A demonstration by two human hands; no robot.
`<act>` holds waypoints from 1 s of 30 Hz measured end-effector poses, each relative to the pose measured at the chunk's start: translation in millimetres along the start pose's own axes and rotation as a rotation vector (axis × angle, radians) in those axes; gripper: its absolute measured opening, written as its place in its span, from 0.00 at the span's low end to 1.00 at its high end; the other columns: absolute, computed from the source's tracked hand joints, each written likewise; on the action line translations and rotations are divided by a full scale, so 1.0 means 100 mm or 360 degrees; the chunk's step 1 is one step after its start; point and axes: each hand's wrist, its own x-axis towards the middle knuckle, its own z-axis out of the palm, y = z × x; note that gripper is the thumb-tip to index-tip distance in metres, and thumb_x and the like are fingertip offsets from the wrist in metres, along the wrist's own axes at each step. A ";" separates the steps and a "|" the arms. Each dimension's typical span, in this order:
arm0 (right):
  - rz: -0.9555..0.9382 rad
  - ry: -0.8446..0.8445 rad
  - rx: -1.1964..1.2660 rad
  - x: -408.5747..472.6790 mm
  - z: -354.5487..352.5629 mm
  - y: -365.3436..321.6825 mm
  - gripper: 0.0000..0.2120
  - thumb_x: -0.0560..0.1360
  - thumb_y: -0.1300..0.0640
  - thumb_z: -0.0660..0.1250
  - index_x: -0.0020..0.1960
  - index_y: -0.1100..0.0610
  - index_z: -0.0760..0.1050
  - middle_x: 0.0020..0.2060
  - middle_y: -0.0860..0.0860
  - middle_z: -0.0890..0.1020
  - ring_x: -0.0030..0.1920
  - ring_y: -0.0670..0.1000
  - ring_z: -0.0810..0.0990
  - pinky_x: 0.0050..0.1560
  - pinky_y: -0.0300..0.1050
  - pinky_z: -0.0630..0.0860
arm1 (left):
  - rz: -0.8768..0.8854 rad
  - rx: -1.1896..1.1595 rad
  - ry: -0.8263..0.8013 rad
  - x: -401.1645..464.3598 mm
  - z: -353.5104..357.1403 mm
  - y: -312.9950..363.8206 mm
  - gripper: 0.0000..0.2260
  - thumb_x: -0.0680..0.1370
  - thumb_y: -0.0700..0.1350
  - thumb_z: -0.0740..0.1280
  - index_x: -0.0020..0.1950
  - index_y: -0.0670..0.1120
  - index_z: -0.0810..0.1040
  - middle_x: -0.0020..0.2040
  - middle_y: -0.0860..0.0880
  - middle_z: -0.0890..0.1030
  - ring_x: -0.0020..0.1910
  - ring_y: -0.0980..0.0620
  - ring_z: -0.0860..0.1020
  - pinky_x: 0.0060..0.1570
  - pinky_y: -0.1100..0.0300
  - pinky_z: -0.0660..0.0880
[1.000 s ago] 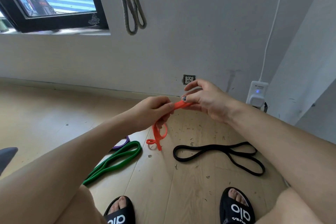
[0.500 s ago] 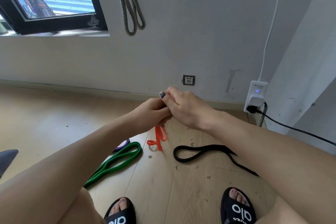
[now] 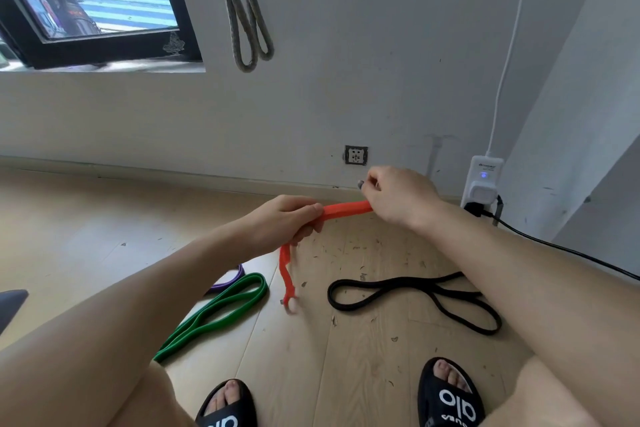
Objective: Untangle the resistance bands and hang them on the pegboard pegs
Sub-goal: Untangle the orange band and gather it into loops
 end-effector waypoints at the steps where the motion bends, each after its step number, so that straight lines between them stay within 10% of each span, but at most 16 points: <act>1: -0.0042 -0.0021 0.0039 -0.01 0.02 -0.04 0.13 0.85 0.47 0.56 0.54 0.53 0.76 0.42 0.49 0.79 0.47 0.56 0.78 0.43 0.47 0.67 | 0.0003 -0.0014 -0.0006 0.00 0.02 0.01 0.16 0.86 0.47 0.58 0.43 0.43 0.78 0.32 0.53 0.71 0.30 0.57 0.68 0.32 0.67 0.66; 7: -0.0284 -0.0109 0.0758 -0.17 0.04 -0.45 0.16 0.85 0.46 0.54 0.52 0.53 0.76 0.45 0.53 0.85 0.50 0.56 0.82 0.55 0.55 0.78 | 0.0068 -0.0204 -0.0004 -0.01 0.06 0.10 0.15 0.86 0.46 0.58 0.45 0.41 0.77 0.38 0.45 0.72 0.34 0.53 0.67 0.35 0.62 0.66; 12: -0.0264 -0.0282 0.0892 -0.22 0.06 -0.50 0.17 0.85 0.43 0.56 0.46 0.53 0.74 0.39 0.53 0.82 0.35 0.51 0.80 0.35 0.46 0.76 | 0.0098 -0.0274 0.0016 -0.04 0.06 0.12 0.15 0.86 0.41 0.55 0.46 0.35 0.76 0.38 0.45 0.74 0.36 0.50 0.69 0.39 0.57 0.68; 20: -0.0104 0.0184 0.0744 -0.03 -0.23 -0.18 0.07 0.80 0.51 0.67 0.50 0.54 0.77 0.38 0.50 0.82 0.34 0.48 0.76 0.35 0.44 0.68 | 0.0077 -0.0036 0.0026 -0.09 -0.15 -0.09 0.16 0.87 0.47 0.55 0.46 0.42 0.75 0.36 0.49 0.75 0.37 0.50 0.74 0.47 0.52 0.73; 27: -0.0057 -0.0266 0.1092 -0.05 0.04 -0.19 0.21 0.86 0.43 0.53 0.48 0.55 0.78 0.46 0.54 0.87 0.52 0.55 0.84 0.62 0.53 0.77 | 0.0109 -0.0072 0.0054 -0.04 0.03 0.03 0.15 0.86 0.47 0.59 0.43 0.43 0.76 0.31 0.53 0.72 0.32 0.53 0.68 0.37 0.59 0.68; 30: -0.0149 -0.0398 0.1302 -0.10 0.05 -0.35 0.23 0.86 0.44 0.53 0.46 0.59 0.78 0.40 0.59 0.86 0.45 0.59 0.85 0.58 0.54 0.78 | 0.0131 -0.0155 0.0064 -0.03 0.06 0.07 0.16 0.86 0.46 0.58 0.46 0.39 0.78 0.34 0.48 0.73 0.33 0.52 0.69 0.37 0.59 0.68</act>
